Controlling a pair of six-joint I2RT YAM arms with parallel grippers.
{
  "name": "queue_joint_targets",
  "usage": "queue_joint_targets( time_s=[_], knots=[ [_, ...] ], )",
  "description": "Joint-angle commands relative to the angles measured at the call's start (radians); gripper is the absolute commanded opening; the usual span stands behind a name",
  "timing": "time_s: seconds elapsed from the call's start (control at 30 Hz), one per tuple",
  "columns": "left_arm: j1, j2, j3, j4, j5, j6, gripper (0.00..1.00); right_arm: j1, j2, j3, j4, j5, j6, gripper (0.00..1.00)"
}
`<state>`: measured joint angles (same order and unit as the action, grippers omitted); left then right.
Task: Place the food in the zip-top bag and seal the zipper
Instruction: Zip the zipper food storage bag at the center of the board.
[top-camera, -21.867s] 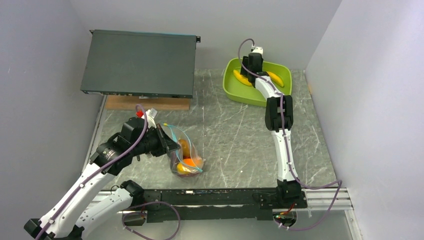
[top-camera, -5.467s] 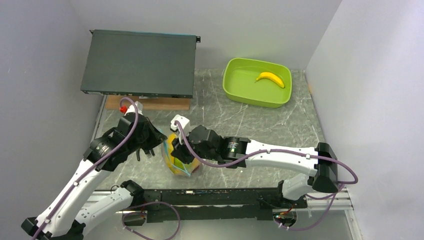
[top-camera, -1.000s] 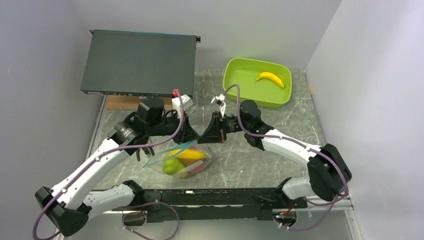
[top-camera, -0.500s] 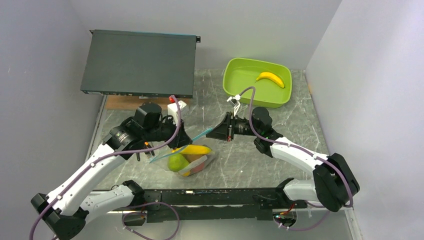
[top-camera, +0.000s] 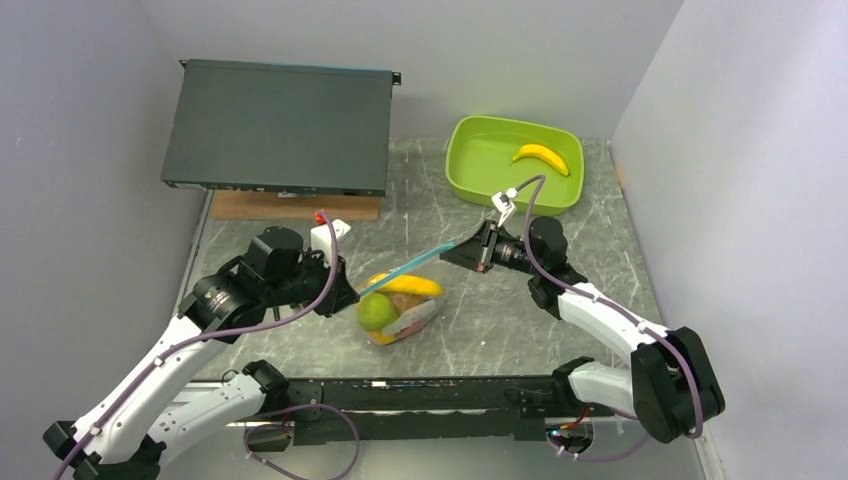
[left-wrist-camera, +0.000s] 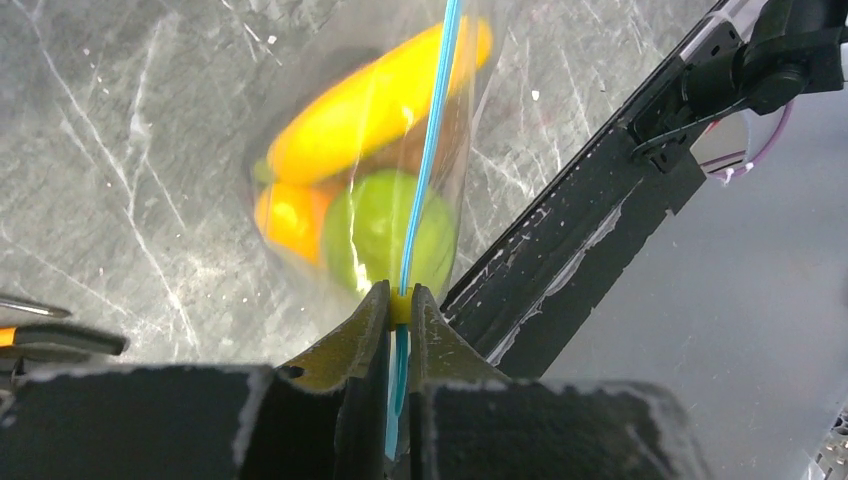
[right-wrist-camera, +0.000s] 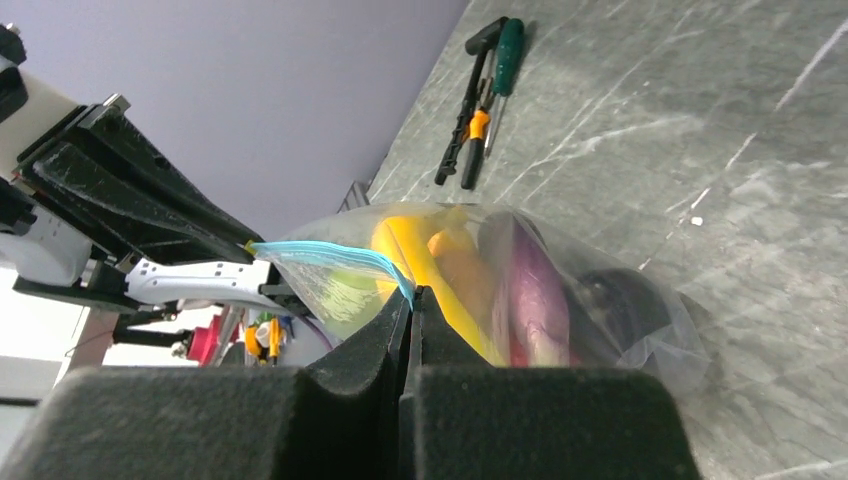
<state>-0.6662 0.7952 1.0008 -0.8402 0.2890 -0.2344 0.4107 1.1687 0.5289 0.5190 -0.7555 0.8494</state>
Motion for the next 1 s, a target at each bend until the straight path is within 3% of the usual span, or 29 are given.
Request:
queue_joint_targets(
  time_s=[0.0,0.37,0.47,0.6,0.77,0.9,0.97],
  knots=[
    [0.004,-0.040,-0.011,-0.114,-0.044,-0.016,0.01,-0.045,-0.042,-0.009,-0.025,0.111,-0.016,0.00],
    [0.002,-0.082,-0.031,-0.152,-0.066,-0.017,0.01,-0.059,-0.075,-0.017,-0.070,0.127,-0.032,0.00],
    [0.003,-0.089,-0.034,-0.144,-0.061,-0.025,0.05,-0.059,-0.082,-0.015,-0.079,0.128,-0.034,0.00],
    [0.003,-0.080,-0.003,-0.138,-0.076,-0.036,0.35,-0.059,-0.104,-0.003,-0.119,0.148,-0.051,0.00],
    [0.003,-0.080,0.054,-0.123,-0.090,-0.044,0.60,-0.059,-0.139,-0.012,-0.114,0.140,-0.087,0.00],
    [0.003,-0.087,0.099,-0.133,-0.122,-0.061,0.70,-0.060,-0.155,0.023,-0.197,0.216,-0.122,0.00],
    [0.003,-0.096,0.115,-0.137,-0.133,-0.070,0.73,-0.061,-0.161,0.060,-0.287,0.344,-0.131,0.00]
  ],
)
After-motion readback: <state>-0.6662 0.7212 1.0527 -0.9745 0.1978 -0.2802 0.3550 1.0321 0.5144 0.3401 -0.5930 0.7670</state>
